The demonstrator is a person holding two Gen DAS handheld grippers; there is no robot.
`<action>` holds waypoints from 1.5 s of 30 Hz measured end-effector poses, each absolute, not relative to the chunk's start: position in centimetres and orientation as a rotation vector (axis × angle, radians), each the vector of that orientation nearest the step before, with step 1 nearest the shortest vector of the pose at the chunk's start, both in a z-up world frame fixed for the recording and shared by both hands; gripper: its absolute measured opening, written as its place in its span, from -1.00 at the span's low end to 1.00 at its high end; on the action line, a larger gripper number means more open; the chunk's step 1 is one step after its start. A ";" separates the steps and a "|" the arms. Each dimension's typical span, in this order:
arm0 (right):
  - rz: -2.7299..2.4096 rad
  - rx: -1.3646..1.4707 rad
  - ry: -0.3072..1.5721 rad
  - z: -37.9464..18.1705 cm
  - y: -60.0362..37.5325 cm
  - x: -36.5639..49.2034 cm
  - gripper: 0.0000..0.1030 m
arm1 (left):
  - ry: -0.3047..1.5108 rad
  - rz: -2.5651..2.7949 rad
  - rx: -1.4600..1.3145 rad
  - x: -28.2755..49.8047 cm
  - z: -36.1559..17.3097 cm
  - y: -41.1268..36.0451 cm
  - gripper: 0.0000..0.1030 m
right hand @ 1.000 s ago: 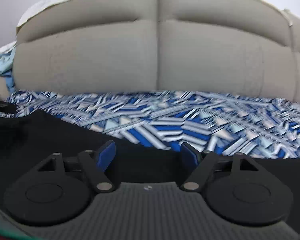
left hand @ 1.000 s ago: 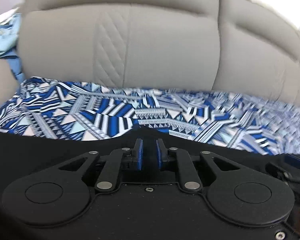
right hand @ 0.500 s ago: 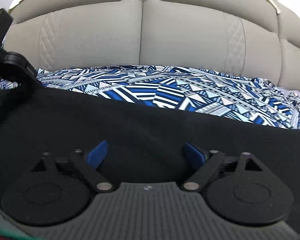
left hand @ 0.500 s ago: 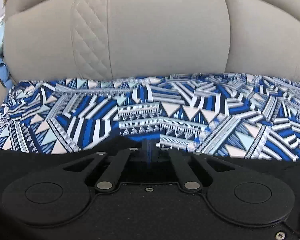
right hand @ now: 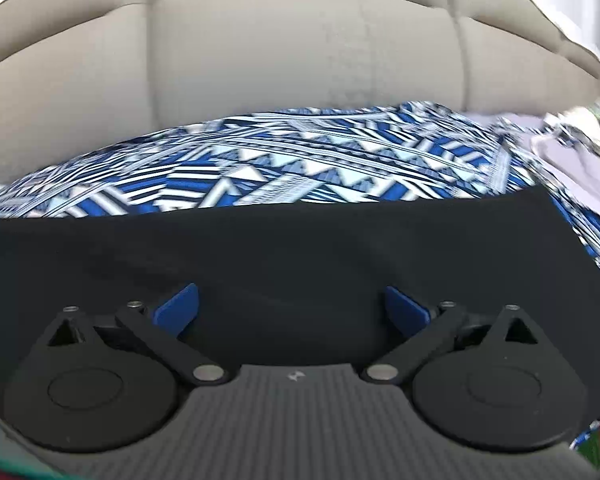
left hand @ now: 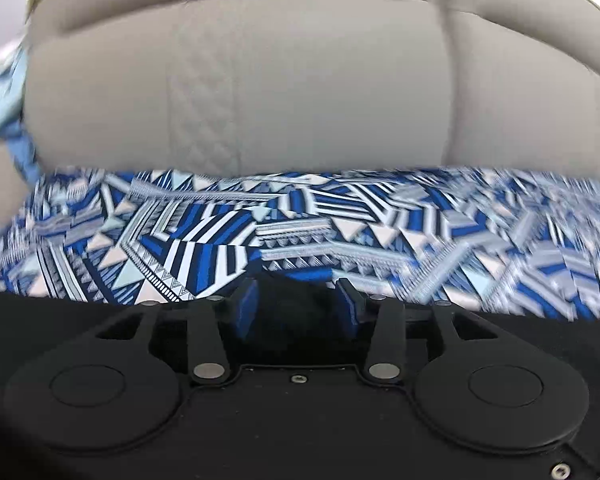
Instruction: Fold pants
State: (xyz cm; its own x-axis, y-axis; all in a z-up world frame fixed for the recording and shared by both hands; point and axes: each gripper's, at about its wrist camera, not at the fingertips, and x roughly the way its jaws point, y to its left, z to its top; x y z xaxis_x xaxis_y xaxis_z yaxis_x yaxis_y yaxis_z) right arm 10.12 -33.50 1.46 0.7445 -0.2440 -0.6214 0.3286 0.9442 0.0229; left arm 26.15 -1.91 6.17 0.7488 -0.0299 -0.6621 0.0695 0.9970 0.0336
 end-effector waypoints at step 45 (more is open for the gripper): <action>-0.078 0.174 0.533 1.2 -31.4 7.2 1.00 | 0.574 0.351 0.016 13.3 1.9 7.0 0.34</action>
State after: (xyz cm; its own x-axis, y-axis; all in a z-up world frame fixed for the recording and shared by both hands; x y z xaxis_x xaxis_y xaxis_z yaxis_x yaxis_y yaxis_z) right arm 7.23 -31.37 1.19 0.8589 -0.0290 -0.5114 0.1190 0.9824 0.1442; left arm 13.25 6.98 1.88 0.7819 0.3299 -0.5290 -0.3210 0.9404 0.1120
